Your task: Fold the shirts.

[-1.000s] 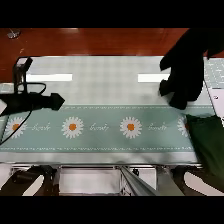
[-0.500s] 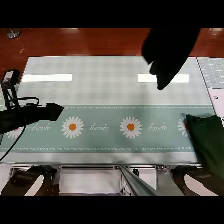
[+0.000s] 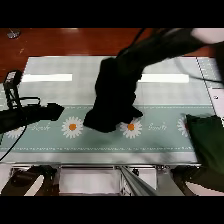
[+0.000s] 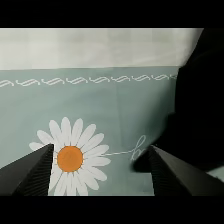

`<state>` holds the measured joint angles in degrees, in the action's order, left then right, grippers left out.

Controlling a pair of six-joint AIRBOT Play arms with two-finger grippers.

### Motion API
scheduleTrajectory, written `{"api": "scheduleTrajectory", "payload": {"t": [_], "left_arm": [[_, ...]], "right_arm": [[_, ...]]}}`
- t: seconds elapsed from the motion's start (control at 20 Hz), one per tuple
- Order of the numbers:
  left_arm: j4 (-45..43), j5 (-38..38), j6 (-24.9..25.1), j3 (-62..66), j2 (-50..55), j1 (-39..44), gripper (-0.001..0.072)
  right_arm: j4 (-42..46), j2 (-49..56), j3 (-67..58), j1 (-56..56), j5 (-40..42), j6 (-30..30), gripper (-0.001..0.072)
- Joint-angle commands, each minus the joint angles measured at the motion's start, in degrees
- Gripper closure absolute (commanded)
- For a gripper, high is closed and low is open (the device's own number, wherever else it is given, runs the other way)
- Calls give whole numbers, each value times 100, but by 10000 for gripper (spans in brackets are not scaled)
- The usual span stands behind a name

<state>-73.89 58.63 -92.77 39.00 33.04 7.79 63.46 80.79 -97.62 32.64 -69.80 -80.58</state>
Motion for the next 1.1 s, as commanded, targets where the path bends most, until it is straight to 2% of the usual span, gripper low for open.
{"api": "scheduleTrajectory", "payload": {"t": [0.0,0.05,0.1,0.15,0.2,0.35,0.5,0.55,0.65,0.8,0.85,1.05], "left_arm": [[-4,-7,9,-2,42,-4,7],[-2,-7,9,-2,85,-2,7],[-2,-4,7,-4,142,-2,7],[4,4,7,-4,205,-2,7],[26,57,9,-4,278,-2,7],[0,321,83,-4,417,-4,7],[-372,693,33,-74,461,-101,7],[-299,702,-9,-223,503,-254,6],[573,531,199,-793,656,-575,7],[3493,-229,2166,-1709,909,-509,7],[3753,-496,2420,-1805,1036,-345,7],[3637,-1604,2417,-1711,2044,258,8]], "right_arm": [[-597,1268,407,748,570,-22,683],[-903,1611,404,837,728,-26,682],[-1287,1878,400,852,769,-66,546],[-1596,2039,363,787,719,-83,187],[-1740,2094,282,632,562,-92,90],[-1574,1681,7,-407,-273,-118,89],[-236,719,264,-2037,-1239,-127,90],[94,361,675,-2544,-1274,-144,90],[31,-382,2052,-3493,-750,-153,90],[-721,-1189,4350,-4266,420,-50,91],[-955,-1287,4878,-4319,636,98,92],[-1408,-1058,5619,-3810,901,321,93]]}}
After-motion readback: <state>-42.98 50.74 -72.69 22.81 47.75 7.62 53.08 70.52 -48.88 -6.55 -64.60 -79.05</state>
